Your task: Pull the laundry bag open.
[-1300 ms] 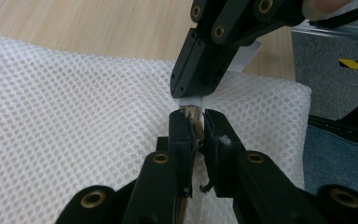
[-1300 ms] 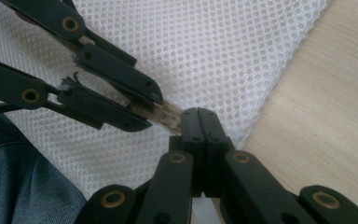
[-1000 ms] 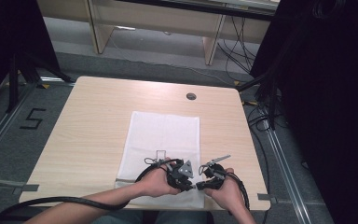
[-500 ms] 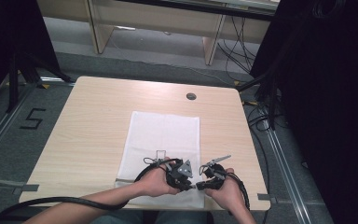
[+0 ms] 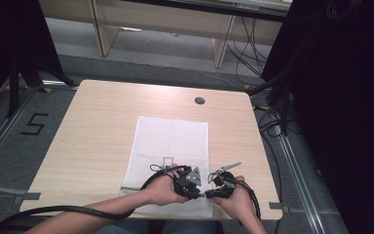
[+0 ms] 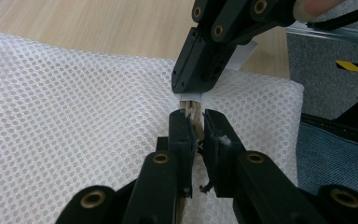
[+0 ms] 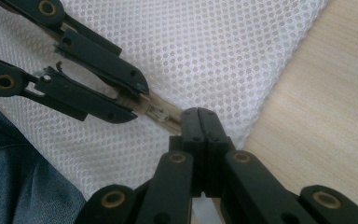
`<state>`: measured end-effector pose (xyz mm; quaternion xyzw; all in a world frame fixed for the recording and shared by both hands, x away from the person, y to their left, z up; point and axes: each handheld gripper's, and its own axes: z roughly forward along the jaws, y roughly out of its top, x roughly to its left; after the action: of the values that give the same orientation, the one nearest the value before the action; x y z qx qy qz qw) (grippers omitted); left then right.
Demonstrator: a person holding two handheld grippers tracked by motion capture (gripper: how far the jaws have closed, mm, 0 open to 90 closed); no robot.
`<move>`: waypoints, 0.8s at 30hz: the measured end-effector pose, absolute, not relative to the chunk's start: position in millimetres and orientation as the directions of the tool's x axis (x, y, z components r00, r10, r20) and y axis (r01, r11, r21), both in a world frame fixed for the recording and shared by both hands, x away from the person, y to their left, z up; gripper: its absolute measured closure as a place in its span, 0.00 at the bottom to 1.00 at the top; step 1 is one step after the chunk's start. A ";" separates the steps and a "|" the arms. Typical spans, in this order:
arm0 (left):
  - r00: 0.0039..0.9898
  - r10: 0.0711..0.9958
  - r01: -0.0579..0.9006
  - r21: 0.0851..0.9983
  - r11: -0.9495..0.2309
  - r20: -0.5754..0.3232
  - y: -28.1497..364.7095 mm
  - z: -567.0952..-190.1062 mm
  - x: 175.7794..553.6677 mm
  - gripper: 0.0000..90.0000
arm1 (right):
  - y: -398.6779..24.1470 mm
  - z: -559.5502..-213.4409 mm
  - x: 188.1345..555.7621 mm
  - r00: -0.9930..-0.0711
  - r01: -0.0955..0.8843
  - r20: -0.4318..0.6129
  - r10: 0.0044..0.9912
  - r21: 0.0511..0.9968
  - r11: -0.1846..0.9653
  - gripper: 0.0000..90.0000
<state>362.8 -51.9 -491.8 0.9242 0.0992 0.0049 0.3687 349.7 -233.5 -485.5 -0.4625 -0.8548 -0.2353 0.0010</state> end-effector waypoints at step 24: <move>0.980 0.185 0.180 0.685 -0.706 -0.068 -46.6 -487.1 362.7 0.90 | -231.7 -484.8 347.8 -0.551 0.807 0.232 0.801 0.390 0.443 1.00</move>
<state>362.7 -46.6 -487.1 0.9236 0.0987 0.0030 0.3704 347.8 -231.7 -484.8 -0.4735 -0.8493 -0.2332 0.0064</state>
